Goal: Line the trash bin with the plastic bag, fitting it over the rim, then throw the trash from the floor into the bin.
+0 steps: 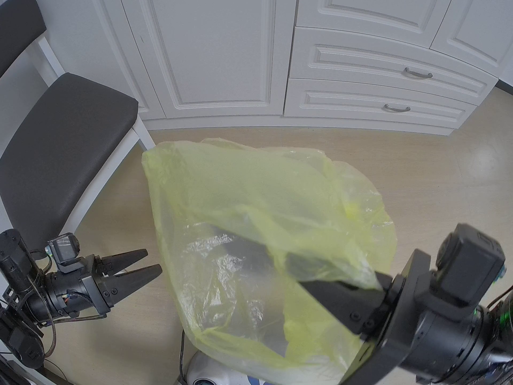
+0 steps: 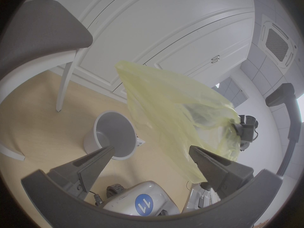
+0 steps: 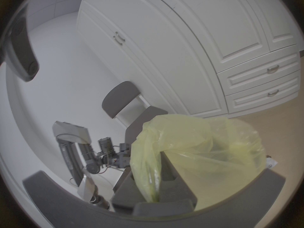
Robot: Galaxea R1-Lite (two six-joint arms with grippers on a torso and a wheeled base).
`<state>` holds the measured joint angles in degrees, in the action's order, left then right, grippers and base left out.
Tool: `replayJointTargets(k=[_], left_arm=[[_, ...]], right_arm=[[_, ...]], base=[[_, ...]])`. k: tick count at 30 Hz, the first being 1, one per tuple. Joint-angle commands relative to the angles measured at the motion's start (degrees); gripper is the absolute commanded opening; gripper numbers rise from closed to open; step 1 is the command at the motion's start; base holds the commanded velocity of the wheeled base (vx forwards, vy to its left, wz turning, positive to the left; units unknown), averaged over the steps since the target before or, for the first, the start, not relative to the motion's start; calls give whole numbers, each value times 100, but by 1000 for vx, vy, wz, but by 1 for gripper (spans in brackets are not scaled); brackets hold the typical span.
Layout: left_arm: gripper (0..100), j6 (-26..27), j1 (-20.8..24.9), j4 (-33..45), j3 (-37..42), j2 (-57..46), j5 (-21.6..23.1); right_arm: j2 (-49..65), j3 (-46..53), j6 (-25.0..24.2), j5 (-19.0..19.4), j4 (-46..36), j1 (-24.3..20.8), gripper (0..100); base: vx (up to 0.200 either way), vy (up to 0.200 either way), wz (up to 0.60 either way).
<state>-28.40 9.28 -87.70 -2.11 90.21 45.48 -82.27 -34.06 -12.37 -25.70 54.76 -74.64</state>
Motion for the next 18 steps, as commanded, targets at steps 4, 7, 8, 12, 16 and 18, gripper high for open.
replayJointTargets(k=[4, 7, 8, 12, 16, 18], left_arm=[[100, -51, -137, -2, -79, 23, 4], [100, -78, -137, -2, -88, -65, 4], [100, -78, -137, -2, -88, -65, 4], [100, -86, -128, 7, -97, 67, 4], [100, -78, -137, -2, -114, 339, 4], [100, -78, -154, -2, -149, 533, 4]], right_arm=[[-263, 172, -28, -5, 17, -411, 0], [-289, 180, -28, -5, 17, -419, 0], [-289, 198, -28, 3, 17, -428, 0], [-307, 224, -28, 3, 35, -446, 0], [-228, 224, 7, -41, 44, -534, 0], [-131, 233, 16, -58, 52, -586, 0]], base=[[0, 0, 0], [0, 0, 0], [0, 0, 0], [0, 0, 0], [0, 0, 0], [0, 0, 0]])
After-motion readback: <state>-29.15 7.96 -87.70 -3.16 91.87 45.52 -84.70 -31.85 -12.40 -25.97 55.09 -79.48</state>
